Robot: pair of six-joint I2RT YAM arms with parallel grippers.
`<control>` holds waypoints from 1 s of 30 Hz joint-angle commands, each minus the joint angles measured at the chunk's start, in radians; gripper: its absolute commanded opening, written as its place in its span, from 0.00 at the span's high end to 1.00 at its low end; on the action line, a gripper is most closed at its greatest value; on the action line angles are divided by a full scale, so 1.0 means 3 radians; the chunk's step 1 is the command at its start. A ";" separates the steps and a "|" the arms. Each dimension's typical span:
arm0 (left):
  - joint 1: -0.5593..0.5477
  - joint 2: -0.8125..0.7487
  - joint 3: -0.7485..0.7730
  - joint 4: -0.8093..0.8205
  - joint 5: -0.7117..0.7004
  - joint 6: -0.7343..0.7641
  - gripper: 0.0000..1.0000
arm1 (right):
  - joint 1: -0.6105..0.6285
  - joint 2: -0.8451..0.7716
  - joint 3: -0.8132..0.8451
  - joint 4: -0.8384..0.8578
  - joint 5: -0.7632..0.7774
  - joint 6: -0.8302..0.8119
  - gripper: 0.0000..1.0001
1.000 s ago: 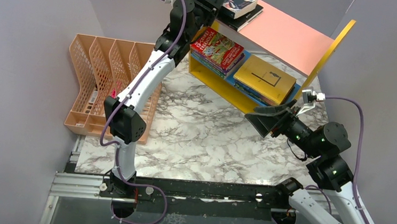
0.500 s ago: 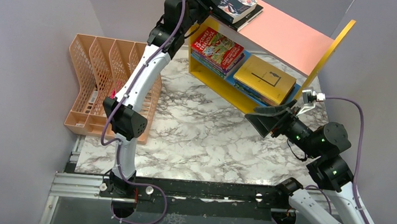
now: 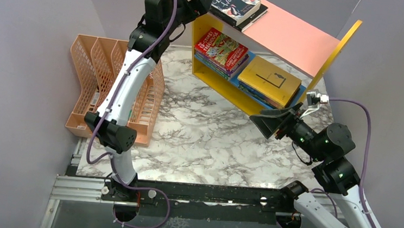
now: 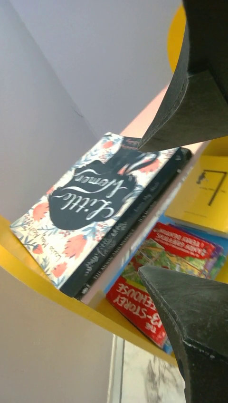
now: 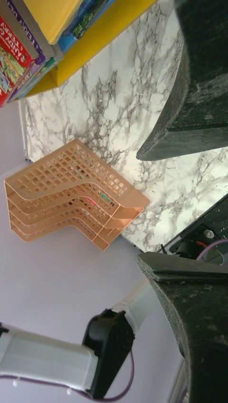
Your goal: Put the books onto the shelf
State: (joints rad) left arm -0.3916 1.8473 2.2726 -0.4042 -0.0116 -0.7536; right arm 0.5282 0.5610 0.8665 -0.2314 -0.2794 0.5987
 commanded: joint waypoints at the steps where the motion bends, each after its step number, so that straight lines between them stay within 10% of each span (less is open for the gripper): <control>1: 0.0001 -0.0435 -0.0394 -0.0067 0.0227 0.0588 0.11 | 0.0004 -0.0003 0.0175 -0.0178 0.0234 -0.0146 0.25; 7: 0.0001 -0.1311 -0.1745 -0.0054 0.0210 0.0903 0.08 | 0.0004 -0.0038 0.0335 -0.0638 0.0744 -0.0437 0.21; 10: 0.0001 -0.1825 -0.2391 -0.0115 0.0230 0.0952 0.06 | 0.0004 -0.0052 0.0415 -0.0981 0.1122 -0.0519 0.00; 17: 0.0001 -0.2953 -0.3270 -0.0591 -0.0239 0.1067 0.01 | 0.0004 -0.0145 0.0714 -0.1600 0.1902 -0.0503 0.00; 30: 0.0001 -0.3757 -0.3013 -0.1428 -0.0987 0.1242 0.01 | 0.0005 -0.0331 0.1385 -0.1966 0.2550 -0.0811 0.00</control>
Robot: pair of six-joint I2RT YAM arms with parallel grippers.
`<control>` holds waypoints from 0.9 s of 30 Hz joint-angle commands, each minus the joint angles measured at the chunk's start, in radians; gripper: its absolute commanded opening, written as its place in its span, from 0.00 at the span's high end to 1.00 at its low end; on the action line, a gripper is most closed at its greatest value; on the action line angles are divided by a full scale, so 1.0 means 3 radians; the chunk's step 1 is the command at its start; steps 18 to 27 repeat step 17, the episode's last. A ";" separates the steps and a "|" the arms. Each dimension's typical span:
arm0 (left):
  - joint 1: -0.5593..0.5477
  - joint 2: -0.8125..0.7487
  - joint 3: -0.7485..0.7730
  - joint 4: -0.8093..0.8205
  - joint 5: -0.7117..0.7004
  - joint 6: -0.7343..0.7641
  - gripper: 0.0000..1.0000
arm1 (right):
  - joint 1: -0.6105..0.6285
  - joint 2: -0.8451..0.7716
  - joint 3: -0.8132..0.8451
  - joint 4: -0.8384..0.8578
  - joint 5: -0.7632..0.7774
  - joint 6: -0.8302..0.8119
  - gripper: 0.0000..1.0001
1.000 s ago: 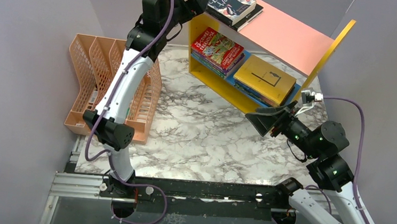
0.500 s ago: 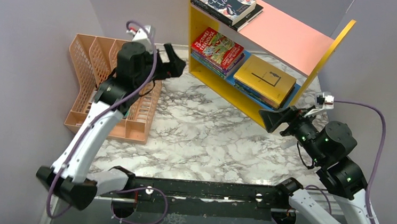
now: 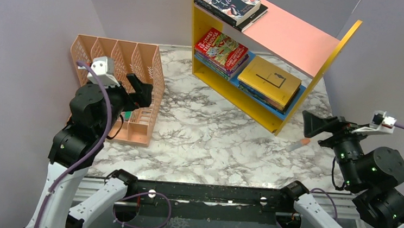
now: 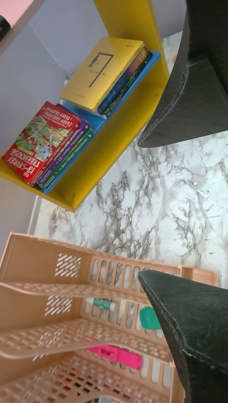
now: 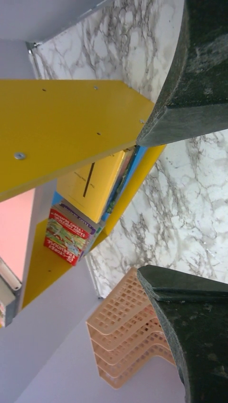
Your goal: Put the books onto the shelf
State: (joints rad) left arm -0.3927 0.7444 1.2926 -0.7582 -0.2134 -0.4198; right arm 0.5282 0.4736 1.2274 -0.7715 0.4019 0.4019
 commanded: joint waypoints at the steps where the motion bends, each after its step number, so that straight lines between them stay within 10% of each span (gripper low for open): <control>1: 0.0005 -0.0096 0.0308 -0.0271 -0.0340 0.0142 0.01 | 0.0004 -0.0048 0.0214 -0.0173 0.0281 -0.0163 0.00; 27: 0.0005 -0.0215 0.0437 -0.0310 -0.0418 0.0126 0.01 | 0.0004 -0.0086 0.0220 -0.0128 0.0200 -0.0188 0.00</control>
